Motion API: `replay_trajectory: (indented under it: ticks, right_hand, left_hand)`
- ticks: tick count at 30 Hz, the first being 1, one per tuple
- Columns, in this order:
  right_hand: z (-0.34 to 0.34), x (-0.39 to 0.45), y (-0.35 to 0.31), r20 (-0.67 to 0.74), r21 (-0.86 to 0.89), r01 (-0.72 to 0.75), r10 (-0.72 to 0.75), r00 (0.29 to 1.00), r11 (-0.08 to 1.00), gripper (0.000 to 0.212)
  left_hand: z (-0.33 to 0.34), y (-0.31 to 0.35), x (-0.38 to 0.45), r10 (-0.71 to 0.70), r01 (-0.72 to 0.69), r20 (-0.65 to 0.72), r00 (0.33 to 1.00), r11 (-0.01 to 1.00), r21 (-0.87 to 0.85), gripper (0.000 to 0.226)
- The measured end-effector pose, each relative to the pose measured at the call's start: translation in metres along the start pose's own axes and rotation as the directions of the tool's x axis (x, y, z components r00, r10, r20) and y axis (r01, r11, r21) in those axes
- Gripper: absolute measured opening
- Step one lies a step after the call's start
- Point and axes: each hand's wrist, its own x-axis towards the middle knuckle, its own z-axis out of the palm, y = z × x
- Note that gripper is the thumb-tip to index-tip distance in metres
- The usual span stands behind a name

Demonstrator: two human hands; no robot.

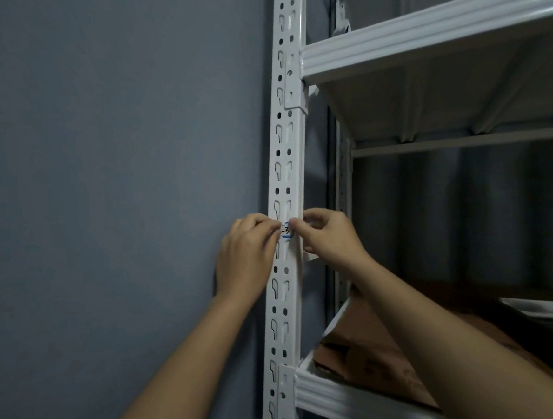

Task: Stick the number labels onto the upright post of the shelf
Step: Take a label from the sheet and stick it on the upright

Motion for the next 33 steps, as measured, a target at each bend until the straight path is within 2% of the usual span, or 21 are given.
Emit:
replay_trajectory:
  ticks: [5,10,12,14,16,18,21,26,33]
  right_hand:
    - [0.002,0.004,0.004,0.002,-0.015,0.002,-0.002,1.000,1.000,0.020]
    - [0.001,0.002,0.005,0.096,0.190,-0.072,0.054,0.994,0.979,0.018]
    - [0.002,0.001,0.007,0.085,0.190,-0.049,0.033,0.996,0.981,0.019]
    - [0.004,0.003,0.011,0.069,0.173,-0.021,0.009,0.998,0.985,0.021]
    - [0.007,0.005,0.015,0.054,0.145,-0.006,-0.002,0.999,0.989,0.033]
    - [0.010,0.007,0.019,0.027,0.106,0.003,-0.005,1.000,0.994,0.046]
    - [0.013,0.011,0.022,0.002,0.063,0.008,-0.008,1.000,0.998,0.042]
    - [0.015,0.011,0.024,-0.012,0.053,0.002,-0.001,1.000,0.999,0.044]
    - [0.014,0.011,0.025,-0.002,0.054,0.000,0.000,1.000,0.999,0.051]
  left_hand:
    - [0.007,-0.001,-0.004,0.047,-0.044,-0.071,0.996,0.998,0.054,0.011]
    - [0.011,-0.001,0.000,0.091,-0.080,-0.123,0.988,0.993,0.087,0.009]
    - [0.010,-0.003,0.001,0.194,-0.173,-0.126,0.973,0.971,0.165,0.010]
    - [0.010,-0.006,0.003,0.354,-0.306,-0.094,0.930,0.892,0.332,0.003]
    - [0.010,-0.009,0.006,0.444,-0.378,-0.046,0.895,0.810,0.448,0.008]
    - [0.010,-0.009,0.010,0.456,-0.387,-0.026,0.890,0.783,0.486,0.011]
    - [0.008,-0.006,0.015,0.467,-0.396,-0.011,0.884,0.761,0.513,0.014]
    - [0.005,-0.005,0.022,0.520,-0.441,0.048,0.853,0.668,0.599,0.021]
    - [0.007,-0.011,0.024,0.554,-0.473,0.014,0.833,0.697,0.539,0.015]
